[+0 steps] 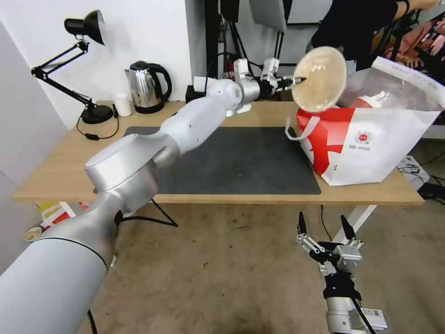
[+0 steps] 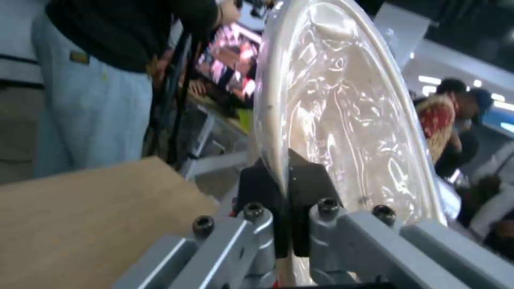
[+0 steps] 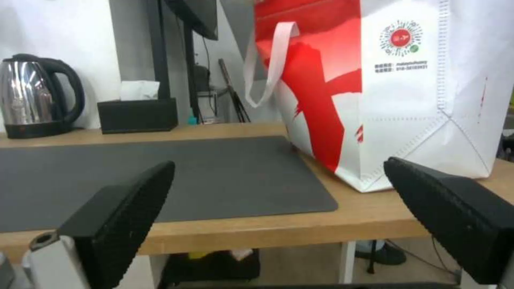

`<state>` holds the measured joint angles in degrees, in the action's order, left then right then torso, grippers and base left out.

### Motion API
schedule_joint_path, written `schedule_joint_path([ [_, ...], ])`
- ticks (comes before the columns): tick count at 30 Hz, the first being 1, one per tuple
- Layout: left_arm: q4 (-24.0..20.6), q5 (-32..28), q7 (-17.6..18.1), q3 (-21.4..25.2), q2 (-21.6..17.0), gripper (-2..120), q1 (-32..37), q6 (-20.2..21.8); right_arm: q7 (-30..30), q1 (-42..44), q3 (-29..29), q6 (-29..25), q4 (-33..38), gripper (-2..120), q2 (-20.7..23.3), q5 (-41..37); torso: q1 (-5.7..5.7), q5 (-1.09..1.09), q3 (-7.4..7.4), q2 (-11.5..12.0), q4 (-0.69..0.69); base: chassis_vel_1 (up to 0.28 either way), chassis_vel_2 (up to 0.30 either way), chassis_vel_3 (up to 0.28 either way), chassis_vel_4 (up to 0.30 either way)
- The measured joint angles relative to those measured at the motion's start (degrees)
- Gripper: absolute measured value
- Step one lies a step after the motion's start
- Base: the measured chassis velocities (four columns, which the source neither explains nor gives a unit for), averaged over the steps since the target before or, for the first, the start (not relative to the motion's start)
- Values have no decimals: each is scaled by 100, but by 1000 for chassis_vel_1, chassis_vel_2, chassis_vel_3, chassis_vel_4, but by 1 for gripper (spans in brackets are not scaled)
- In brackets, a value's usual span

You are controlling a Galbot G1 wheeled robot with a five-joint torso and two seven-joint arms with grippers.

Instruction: Pick up the trash from the table and place it into the takeout bag.

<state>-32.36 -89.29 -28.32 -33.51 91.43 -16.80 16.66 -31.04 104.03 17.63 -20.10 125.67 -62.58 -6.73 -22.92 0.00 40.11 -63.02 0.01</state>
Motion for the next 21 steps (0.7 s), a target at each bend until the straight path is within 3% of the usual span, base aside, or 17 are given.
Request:
schedule_joint_path([
  [6,-107,-149,322,137,2,0,-87,-150,0,0,0,0,0,100,0,0,0,0,0,-1,-1,0,0,0,0],
  [15,-105,-178,326,63,2,0,-130,-273,0,0,0,0,0,100,0,0,0,0,0,-1,-1,0,0,0,0],
  [21,-112,-181,180,-27,4,0,-130,-617,0,0,0,0,0,100,0,0,0,0,0,-1,-1,0,0,0,0],
])
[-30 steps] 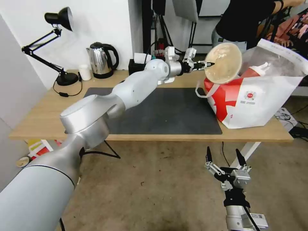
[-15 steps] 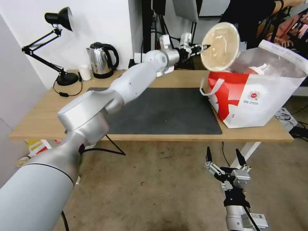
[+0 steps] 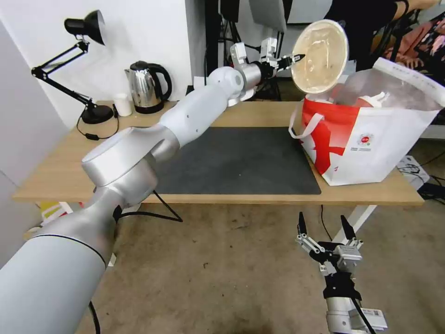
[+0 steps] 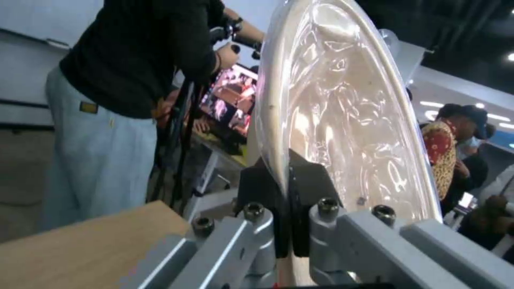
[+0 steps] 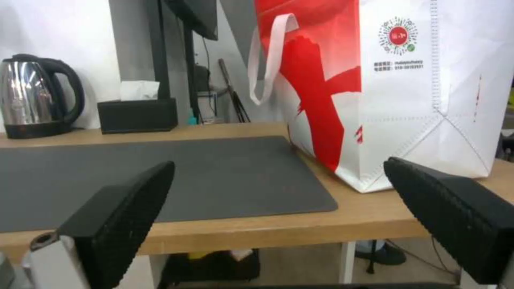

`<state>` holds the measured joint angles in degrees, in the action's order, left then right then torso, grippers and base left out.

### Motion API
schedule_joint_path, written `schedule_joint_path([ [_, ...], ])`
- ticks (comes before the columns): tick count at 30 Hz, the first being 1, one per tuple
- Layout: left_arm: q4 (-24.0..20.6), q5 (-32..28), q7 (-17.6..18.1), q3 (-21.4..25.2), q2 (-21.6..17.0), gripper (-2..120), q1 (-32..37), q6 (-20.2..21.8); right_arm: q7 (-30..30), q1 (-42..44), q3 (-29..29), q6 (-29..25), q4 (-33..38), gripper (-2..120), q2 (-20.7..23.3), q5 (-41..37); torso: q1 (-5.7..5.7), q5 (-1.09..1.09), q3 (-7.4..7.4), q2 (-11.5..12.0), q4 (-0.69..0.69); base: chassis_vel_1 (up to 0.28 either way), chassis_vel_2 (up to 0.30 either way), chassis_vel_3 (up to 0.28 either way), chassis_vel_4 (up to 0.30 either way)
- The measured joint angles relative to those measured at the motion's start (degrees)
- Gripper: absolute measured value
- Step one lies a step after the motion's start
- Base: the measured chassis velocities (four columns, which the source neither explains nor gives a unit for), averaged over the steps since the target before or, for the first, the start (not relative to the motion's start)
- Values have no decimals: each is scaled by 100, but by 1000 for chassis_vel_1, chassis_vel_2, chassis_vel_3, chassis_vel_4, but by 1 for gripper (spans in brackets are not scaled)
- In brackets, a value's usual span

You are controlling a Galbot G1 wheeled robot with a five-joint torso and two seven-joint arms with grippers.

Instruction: Pick up the trash from the table and place it into the takeout bag.

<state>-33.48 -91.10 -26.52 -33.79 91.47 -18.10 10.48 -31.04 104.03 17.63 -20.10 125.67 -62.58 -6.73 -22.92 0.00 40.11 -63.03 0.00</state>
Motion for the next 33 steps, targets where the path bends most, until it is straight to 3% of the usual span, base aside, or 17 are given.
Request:
schedule_joint_path([
  [11,-146,222,679,-47,2,0,65,-490,0,0,0,0,0,100,0,0,0,0,0,1,0,0,0,0,0],
  [33,-375,672,1033,-180,6,0,160,-300,0,0,0,0,0,100,0,0,0,0,0,1,0,0,0,0,0],
])
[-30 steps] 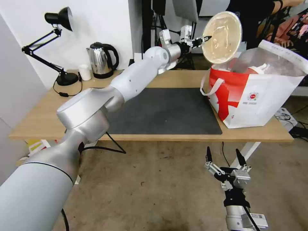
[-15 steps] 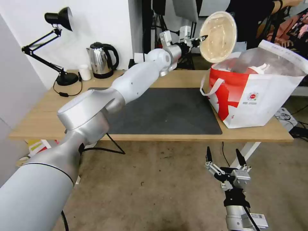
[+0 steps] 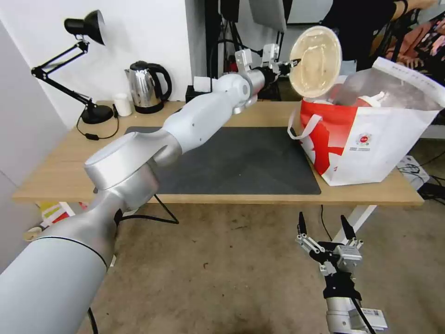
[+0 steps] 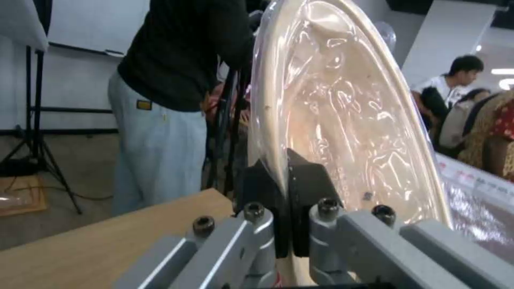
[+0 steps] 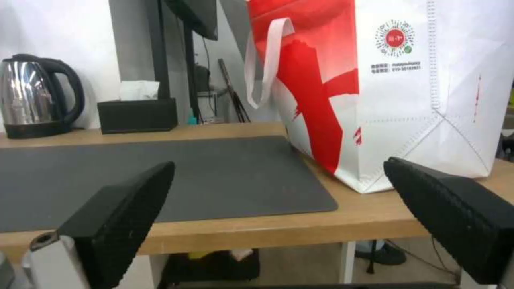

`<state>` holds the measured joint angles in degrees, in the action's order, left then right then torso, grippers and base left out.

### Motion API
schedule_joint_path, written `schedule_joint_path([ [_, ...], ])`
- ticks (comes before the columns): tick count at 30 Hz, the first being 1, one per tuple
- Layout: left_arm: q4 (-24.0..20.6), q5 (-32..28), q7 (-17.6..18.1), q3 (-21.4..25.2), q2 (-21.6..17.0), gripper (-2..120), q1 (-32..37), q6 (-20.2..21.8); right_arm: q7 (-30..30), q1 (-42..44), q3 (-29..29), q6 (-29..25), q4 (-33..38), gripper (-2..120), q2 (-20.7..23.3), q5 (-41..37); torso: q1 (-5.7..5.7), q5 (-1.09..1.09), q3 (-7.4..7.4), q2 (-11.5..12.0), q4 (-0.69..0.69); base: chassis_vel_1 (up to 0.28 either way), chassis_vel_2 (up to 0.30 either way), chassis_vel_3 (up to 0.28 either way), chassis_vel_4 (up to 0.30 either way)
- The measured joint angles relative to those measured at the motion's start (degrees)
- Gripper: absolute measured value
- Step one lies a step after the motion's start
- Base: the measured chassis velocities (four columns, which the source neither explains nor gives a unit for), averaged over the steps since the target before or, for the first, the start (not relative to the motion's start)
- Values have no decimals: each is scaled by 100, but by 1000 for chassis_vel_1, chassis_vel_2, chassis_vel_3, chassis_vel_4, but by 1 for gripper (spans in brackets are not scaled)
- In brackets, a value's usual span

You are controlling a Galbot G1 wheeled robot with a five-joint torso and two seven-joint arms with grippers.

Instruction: Pick up the trash from the table and place it into the takeout bag.

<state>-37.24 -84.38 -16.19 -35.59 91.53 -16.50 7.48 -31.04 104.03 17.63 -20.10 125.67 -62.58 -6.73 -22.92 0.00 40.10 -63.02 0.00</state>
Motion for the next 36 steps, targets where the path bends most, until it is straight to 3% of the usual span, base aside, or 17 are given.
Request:
schedule_joint_path([
  [13,-77,409,179,-538,0,0,-53,358,0,0,0,0,0,100,0,0,0,0,0,0,0,0,0,0,0],
  [23,-132,708,6,-945,-2,0,-193,781,0,0,0,0,0,100,0,0,0,0,0,0,0,0,0,0,0],
  [36,-45,815,-297,-1117,-4,0,-270,607,0,0,0,0,0,100,0,0,0,0,0,0,0,0,0,0,0],
])
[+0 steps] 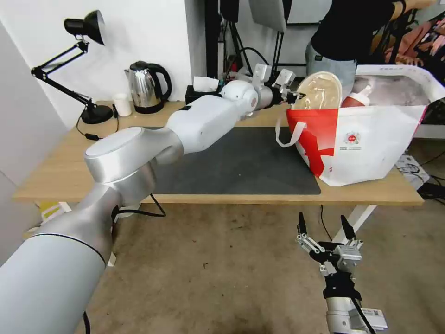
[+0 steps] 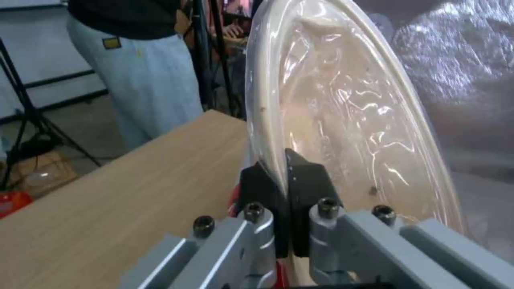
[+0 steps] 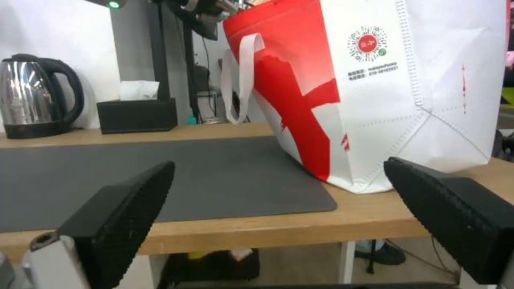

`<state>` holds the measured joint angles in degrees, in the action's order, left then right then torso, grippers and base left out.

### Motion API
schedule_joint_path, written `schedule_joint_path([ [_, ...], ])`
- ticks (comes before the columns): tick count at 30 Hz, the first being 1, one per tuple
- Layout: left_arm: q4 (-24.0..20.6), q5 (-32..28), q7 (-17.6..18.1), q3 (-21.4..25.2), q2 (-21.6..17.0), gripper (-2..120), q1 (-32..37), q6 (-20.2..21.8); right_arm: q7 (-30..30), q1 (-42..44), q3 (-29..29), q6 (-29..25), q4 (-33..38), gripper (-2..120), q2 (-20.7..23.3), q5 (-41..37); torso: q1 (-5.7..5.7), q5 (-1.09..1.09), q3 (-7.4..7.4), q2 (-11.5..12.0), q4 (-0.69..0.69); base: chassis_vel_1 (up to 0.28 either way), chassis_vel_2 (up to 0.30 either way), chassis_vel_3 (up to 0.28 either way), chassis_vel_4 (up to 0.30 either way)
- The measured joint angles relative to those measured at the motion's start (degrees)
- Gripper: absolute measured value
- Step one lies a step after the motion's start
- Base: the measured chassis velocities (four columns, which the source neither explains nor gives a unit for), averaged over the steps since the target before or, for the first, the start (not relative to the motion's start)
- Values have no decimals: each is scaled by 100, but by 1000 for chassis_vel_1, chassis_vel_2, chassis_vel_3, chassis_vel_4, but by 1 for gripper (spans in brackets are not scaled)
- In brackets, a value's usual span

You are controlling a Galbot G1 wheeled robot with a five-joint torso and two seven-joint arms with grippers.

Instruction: Pick up the trash from the table and place it into the takeout bag.

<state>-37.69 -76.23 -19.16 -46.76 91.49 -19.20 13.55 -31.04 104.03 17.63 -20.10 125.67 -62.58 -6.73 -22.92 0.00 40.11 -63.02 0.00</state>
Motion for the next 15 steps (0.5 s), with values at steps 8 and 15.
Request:
schedule_joint_path([
  [8,4,-23,78,-4,-1,0,-35,-49,0,0,0,0,0,100,0,0,0,0,0,0,0,0,0,0,0],
  [15,5,-37,150,15,-3,0,-34,-116,0,0,0,0,0,100,0,0,0,0,0,0,0,0,0,0,0],
])
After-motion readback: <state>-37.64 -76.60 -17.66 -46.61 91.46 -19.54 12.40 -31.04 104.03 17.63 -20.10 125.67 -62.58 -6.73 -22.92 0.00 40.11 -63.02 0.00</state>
